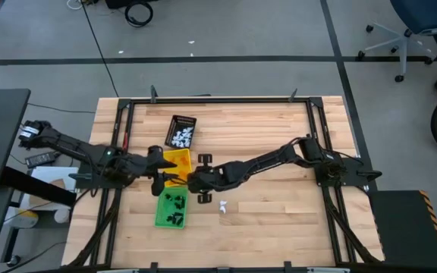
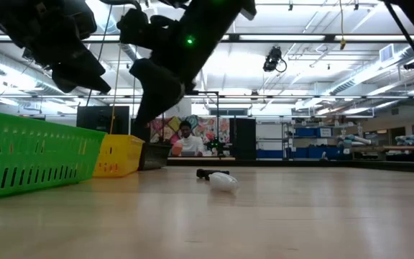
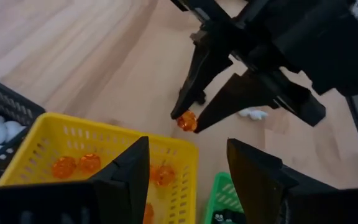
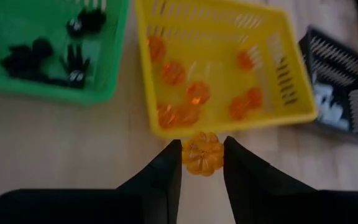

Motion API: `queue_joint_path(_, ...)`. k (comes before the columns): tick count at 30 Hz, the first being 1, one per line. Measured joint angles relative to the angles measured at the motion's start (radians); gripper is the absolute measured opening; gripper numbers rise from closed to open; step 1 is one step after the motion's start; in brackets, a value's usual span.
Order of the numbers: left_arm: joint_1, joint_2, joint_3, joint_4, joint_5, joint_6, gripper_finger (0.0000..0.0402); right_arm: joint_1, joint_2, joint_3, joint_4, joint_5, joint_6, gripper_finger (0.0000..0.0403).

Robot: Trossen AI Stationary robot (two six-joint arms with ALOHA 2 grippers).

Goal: Sort Halloween decoration
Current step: Put the orange pumpkin toy into the yellow basket

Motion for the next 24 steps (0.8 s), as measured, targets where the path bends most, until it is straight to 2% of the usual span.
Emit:
queue_joint_path(6, -0.075, 0.000, 0.000, -0.010, -0.103, -0.038, 0.0189, -0.030, 0.000, 0.000, 0.126, -0.033, -0.100, 0.0108)
queue_joint_path(16, -0.205, 0.000, 0.000, -0.012, -0.105, -0.083, 0.0189, -0.099, 0.005, 0.002, 0.379, -0.278, -0.172, 0.0111)
queue_joint_path(24, -0.247, 0.000, 0.000, -0.011, -0.106, -0.083, 0.0189, -0.144, 0.011, 0.002, 0.401, -0.401, -0.162, 0.0138)
